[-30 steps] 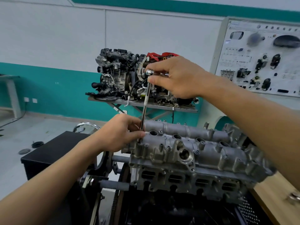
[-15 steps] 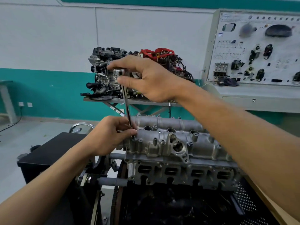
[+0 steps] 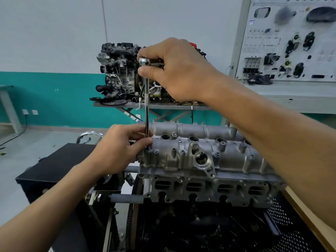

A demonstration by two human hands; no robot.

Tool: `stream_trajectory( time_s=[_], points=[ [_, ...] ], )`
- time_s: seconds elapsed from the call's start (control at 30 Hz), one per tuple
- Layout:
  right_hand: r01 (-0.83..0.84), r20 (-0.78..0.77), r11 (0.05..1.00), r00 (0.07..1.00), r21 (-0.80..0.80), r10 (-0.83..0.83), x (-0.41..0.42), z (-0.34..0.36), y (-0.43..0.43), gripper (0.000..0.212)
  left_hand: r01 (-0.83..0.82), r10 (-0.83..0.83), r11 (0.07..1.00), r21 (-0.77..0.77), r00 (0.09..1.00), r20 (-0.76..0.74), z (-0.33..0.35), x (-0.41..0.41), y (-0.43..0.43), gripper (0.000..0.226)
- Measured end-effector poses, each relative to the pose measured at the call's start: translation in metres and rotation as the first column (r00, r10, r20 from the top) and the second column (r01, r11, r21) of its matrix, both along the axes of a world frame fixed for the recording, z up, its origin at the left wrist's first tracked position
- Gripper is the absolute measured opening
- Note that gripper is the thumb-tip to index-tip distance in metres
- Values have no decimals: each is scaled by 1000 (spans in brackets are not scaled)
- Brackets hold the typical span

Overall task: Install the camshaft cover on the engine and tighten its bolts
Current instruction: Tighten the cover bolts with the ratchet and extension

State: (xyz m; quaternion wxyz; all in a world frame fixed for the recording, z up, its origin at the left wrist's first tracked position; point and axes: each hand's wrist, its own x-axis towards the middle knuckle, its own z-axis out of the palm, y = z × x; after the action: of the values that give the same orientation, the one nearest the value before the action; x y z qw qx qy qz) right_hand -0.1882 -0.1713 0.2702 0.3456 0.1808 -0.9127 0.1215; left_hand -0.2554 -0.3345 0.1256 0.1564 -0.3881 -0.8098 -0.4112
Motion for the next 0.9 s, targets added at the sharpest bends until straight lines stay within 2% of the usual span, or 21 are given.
stream_trajectory(
  time_s=[0.17,0.3,0.47,0.53,0.67,0.9],
  points=[
    [-38,-93,999,995,20,40,0,-5,1,31,30,-30,1000,-8,999,-25,0,-4,-3,3],
    [-192,-3,974,981,-119,193,-11,-5,9,31,68,-69,997,-21,994,-79,0,-10,-4,5],
    [-151,-4,969,988,-194,153,-27,13,12,38,31,-31,995,93,1000,-2,22,-23,3,5],
    [-141,-33,974,990,-175,137,-23,20,14,38,86,-89,992,88,996,30,30,-20,9,2],
    [-69,-29,997,997,-43,68,-5,17,26,29,285,-284,959,6,952,110,28,1,37,3],
    [39,-18,999,999,-37,-40,22,-3,63,33,343,-335,939,-37,932,139,12,3,66,2]
  ],
)
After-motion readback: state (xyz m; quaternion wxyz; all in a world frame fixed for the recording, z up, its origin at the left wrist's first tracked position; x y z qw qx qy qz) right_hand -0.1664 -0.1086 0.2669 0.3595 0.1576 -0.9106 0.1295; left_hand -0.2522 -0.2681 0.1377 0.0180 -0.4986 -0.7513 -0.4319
